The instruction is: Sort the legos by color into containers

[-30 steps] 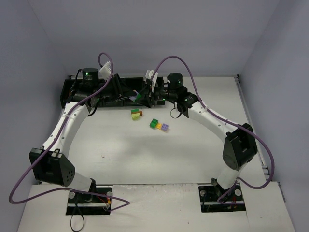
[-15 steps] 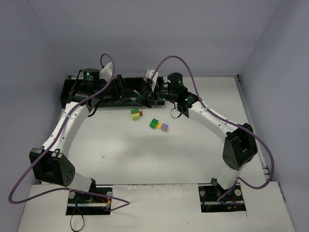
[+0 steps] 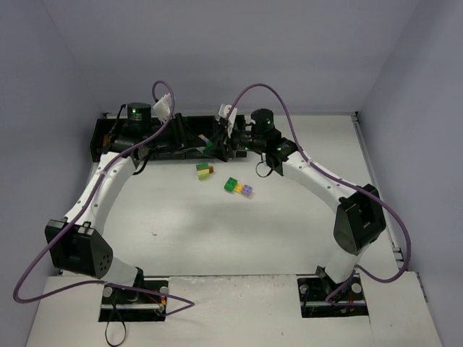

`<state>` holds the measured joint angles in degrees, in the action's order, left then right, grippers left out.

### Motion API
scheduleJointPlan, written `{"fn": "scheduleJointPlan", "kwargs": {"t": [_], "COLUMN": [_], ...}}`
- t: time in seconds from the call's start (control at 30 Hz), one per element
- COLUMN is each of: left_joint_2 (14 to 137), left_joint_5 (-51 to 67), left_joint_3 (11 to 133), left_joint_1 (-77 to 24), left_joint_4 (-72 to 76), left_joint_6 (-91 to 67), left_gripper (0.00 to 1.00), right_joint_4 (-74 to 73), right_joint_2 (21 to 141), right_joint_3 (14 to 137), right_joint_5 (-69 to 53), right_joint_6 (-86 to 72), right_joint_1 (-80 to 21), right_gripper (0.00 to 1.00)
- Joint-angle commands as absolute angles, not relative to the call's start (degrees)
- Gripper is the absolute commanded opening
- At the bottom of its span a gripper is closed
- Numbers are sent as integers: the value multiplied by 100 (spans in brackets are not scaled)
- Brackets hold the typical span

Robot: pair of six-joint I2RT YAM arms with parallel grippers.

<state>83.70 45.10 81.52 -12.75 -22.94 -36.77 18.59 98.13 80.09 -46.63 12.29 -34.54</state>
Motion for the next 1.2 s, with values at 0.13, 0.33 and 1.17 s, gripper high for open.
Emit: {"fn": "scheduleJointPlan", "kwargs": {"t": [0.13, 0.33, 1.17], "left_joint_2": [8367, 8350, 9024], "left_joint_5": [4640, 4693, 2411], "left_joint_3": [8095, 8077, 8744], "left_joint_1": [-1336, -1318, -730], "left_joint_4": [-1855, -1705, -2030], "left_joint_6": [-3507, -3498, -2163], "left_gripper": [21, 10, 13], "right_joint_4": [1864, 1723, 1644], "right_joint_2": [9624, 9396, 8781], "right_joint_3": [8139, 7507, 6530], "right_joint_5": [-4509, -4210, -3823], "right_joint_6": [1362, 1380, 1011], "right_joint_1": [-3437, -3428, -3085], "right_gripper": [0, 0, 0]}}
